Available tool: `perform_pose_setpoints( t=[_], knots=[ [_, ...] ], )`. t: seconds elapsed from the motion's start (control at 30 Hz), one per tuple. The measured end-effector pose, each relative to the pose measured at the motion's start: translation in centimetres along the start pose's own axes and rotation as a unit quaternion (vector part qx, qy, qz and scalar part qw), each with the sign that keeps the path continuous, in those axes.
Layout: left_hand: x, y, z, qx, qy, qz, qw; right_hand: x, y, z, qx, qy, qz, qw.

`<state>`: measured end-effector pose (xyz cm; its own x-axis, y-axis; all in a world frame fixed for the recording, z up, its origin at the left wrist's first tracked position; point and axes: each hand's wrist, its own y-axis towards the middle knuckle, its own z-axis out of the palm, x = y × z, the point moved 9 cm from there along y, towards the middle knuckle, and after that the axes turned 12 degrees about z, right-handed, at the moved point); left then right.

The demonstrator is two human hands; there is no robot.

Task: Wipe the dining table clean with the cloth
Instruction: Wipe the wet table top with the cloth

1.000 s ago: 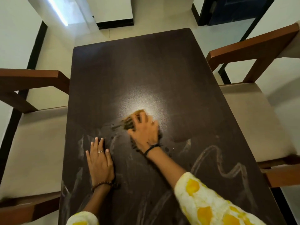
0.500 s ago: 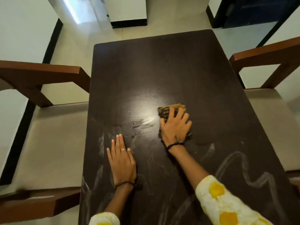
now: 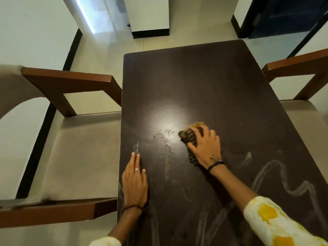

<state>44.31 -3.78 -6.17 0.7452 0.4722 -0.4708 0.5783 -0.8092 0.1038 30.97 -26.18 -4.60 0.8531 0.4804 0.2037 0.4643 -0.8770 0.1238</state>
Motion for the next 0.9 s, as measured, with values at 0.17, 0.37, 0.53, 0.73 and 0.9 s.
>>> perform_pose_setpoints(
  t=[0.17, 0.37, 0.53, 0.73, 0.9],
  knots=[
    [5.1, -4.7, -2.0, -0.022, 0.013, -0.097, 0.995, 0.2, -1.3, 0.1, -0.056, -0.032, 0.187, 0.980],
    [5.4, -4.7, -1.7, -0.035, -0.061, -0.109, 0.992, 9.5, -0.3, 1.7, -0.074, -0.054, 0.155, 0.984],
    [5.3, -4.7, -1.6, -0.046, -0.057, -0.098, 0.992, 17.7, 1.7, 3.9, -0.066, -0.020, 0.086, 0.994],
    [5.3, -4.6, -1.9, -0.056, -0.053, -0.084, 0.993, 24.2, 2.8, 5.3, -0.027, -0.009, 0.030, 0.999],
    [5.1, -4.7, -2.3, -0.059, -0.059, -0.088, 0.993, 25.2, -0.2, 5.1, -0.034, 0.020, -0.038, 0.999]
  ],
)
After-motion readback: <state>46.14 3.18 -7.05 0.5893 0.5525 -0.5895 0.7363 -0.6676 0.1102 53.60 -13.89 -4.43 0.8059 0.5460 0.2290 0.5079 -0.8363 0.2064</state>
